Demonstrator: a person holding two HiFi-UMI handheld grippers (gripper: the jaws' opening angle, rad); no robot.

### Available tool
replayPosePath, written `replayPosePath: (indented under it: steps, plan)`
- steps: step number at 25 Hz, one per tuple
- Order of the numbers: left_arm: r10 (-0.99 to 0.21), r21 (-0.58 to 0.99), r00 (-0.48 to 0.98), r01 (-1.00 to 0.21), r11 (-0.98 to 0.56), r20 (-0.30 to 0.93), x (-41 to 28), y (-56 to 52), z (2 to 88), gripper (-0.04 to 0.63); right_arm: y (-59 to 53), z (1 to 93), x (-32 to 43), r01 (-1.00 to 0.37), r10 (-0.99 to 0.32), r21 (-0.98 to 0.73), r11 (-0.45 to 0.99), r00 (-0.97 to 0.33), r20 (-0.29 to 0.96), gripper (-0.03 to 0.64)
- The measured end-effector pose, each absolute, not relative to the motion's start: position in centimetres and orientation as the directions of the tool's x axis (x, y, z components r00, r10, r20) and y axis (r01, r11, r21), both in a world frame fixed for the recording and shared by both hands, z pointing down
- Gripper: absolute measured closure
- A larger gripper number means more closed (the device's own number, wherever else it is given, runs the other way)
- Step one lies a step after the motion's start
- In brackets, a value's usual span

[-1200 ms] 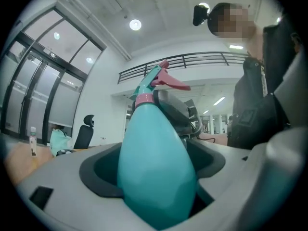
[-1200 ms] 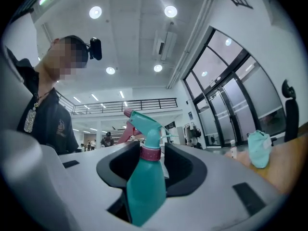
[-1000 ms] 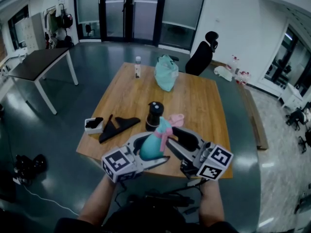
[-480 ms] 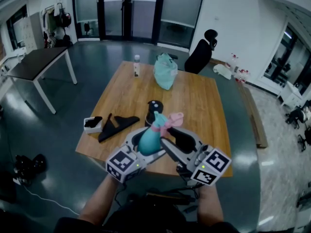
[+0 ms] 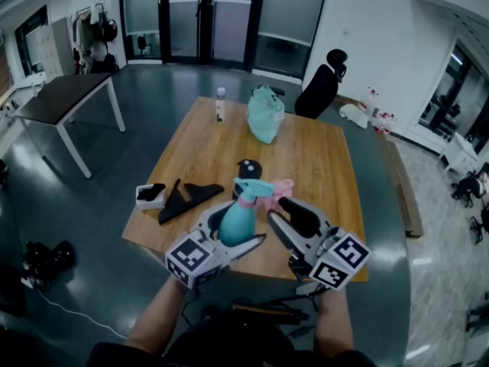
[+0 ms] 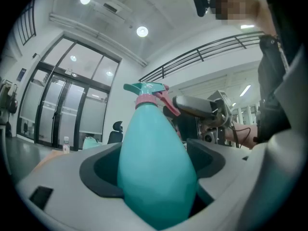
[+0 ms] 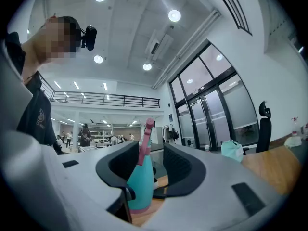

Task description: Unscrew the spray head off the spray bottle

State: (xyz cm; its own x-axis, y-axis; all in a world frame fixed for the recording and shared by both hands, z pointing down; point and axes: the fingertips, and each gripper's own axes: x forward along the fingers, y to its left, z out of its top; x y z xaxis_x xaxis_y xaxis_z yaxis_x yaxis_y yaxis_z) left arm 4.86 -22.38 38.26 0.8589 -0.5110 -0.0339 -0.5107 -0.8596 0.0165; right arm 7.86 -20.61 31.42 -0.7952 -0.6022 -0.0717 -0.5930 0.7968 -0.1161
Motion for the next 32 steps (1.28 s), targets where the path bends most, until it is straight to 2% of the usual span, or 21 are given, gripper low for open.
replayPosePath:
  steps: [6, 9, 10, 12, 16, 19, 32]
  plan:
    - [-0.557, -0.015, 0.830, -0.557, -0.830, -0.011, 4.8, -23.1, 38.3, 0.177, -20.7, 29.7, 8.7, -0.640, -0.645, -0.082, 0.764, -0.757, -0.108, 0.452]
    - [-0.600, -0.051, 0.800, -0.599, -0.799, 0.008, 4.9, -23.6, 38.7, 0.178, -19.8, 28.9, 7.7, -0.634, -0.636, -0.052, 0.771, -0.763, -0.115, 0.524]
    - [-0.609, -0.060, 0.793, -0.608, -0.792, 0.011, 4.9, -23.7, 38.8, 0.177, -19.5, 29.0, 6.9, -0.618, -0.620, -0.049, 0.784, -0.778, -0.102, 0.529]
    - [-0.621, -0.071, 0.784, -0.619, -0.782, 0.012, 5.1, -23.8, 38.8, 0.177, -19.3, 29.7, 5.5, -0.601, -0.604, -0.055, 0.797, -0.795, -0.057, 0.529]
    - [-0.630, -0.075, 0.777, -0.628, -0.775, 0.007, 5.4, -23.7, 38.6, 0.178, -20.3, 31.6, 4.5, -0.655, -0.654, -0.076, 0.752, -0.756, 0.030, 0.528]
    - [-0.634, -0.076, 0.774, -0.631, -0.772, 0.008, 5.5, -23.6, 38.5, 0.178, -20.9, 31.9, 4.7, -0.674, -0.674, -0.097, 0.733, -0.738, 0.038, 0.486]
    - [-0.624, -0.097, 0.780, -0.619, -0.780, 0.038, 6.4, -22.7, 39.1, 0.178, -21.8, 32.7, 5.0, -0.679, -0.679, -0.129, 0.722, -0.732, 0.053, 0.486]
